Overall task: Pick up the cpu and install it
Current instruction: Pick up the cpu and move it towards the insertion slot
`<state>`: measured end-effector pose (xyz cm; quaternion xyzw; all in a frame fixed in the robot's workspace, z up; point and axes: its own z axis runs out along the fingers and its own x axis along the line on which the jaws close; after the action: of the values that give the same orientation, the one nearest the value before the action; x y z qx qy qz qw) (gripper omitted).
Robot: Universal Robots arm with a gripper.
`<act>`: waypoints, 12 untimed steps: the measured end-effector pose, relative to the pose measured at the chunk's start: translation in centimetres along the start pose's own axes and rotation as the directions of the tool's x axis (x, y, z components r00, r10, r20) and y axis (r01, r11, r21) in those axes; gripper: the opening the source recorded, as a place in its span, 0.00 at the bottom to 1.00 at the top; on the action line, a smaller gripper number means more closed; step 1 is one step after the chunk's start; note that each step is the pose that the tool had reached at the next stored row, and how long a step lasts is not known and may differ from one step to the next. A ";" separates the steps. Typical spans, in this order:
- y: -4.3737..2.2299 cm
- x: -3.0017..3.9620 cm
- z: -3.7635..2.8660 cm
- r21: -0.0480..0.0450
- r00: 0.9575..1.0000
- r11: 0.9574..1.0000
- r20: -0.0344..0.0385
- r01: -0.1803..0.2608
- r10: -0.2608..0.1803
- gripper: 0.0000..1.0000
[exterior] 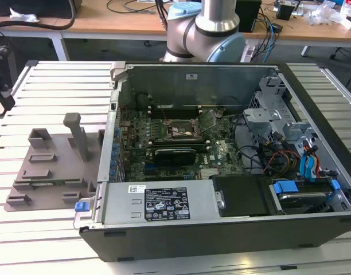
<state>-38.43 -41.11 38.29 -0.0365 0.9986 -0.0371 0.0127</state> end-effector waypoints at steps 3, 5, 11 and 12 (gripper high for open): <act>-0.04 -0.01 -0.62 0.003 1.000 1.000 0.000 0.000 0.000 0.55; -0.06 -0.02 -0.79 0.004 1.000 1.000 0.000 0.000 0.000 0.55; -0.14 -0.92 -0.97 -0.047 1.000 0.999 0.003 -0.001 0.001 0.55; -0.18 -1.48 -0.96 -0.049 1.000 0.999 0.003 -0.001 0.001 0.55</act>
<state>-36.97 -41.11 39.29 -0.0362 0.9992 -0.0124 0.0135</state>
